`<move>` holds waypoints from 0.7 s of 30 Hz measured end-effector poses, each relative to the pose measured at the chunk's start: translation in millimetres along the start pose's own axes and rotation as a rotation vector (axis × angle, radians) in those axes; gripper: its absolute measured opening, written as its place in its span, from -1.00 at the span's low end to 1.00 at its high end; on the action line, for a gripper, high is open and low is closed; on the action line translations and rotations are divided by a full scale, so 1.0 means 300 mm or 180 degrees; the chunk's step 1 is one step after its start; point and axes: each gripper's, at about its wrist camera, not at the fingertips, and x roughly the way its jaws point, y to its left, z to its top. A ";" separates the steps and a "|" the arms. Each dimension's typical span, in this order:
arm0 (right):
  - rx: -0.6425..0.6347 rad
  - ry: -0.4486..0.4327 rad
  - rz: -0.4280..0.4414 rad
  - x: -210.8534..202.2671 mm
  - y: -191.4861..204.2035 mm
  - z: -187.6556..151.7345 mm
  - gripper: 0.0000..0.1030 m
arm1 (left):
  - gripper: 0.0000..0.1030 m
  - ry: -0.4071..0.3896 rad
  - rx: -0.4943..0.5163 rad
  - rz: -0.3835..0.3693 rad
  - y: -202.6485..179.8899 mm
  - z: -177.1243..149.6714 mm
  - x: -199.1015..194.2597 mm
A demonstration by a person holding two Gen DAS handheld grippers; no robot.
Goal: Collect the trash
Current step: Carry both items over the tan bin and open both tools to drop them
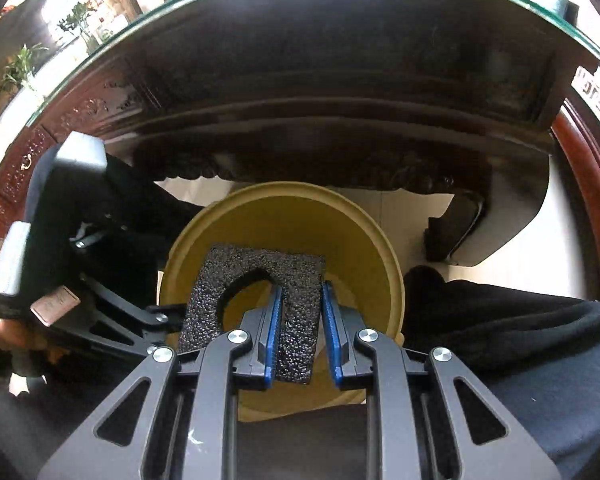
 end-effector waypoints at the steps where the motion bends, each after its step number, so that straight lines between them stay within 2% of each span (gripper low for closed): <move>1: 0.0004 0.0013 0.0006 0.006 -0.005 -0.003 -0.62 | 0.83 0.0003 0.0011 0.0050 0.005 -0.002 -0.003; 13: -0.0089 0.0270 -0.0021 0.127 0.025 -0.013 -0.58 | 0.84 0.0086 0.0056 0.0207 0.037 -0.021 -0.024; 15: -0.0216 0.0316 -0.0098 0.139 0.047 -0.016 -0.36 | 0.84 0.0056 0.0081 0.0261 0.037 -0.022 -0.035; 19: -0.0275 0.0341 -0.0041 0.149 0.066 -0.019 -0.02 | 0.84 0.0024 0.0049 0.0316 0.054 -0.024 -0.051; 20: -0.0284 0.0344 -0.0043 0.149 0.070 -0.021 0.16 | 0.85 0.0025 0.0036 0.0308 0.057 -0.024 -0.050; 21: -0.0291 0.0335 -0.0041 0.148 0.072 -0.021 0.19 | 0.85 0.0031 0.0031 0.0311 0.059 -0.025 -0.047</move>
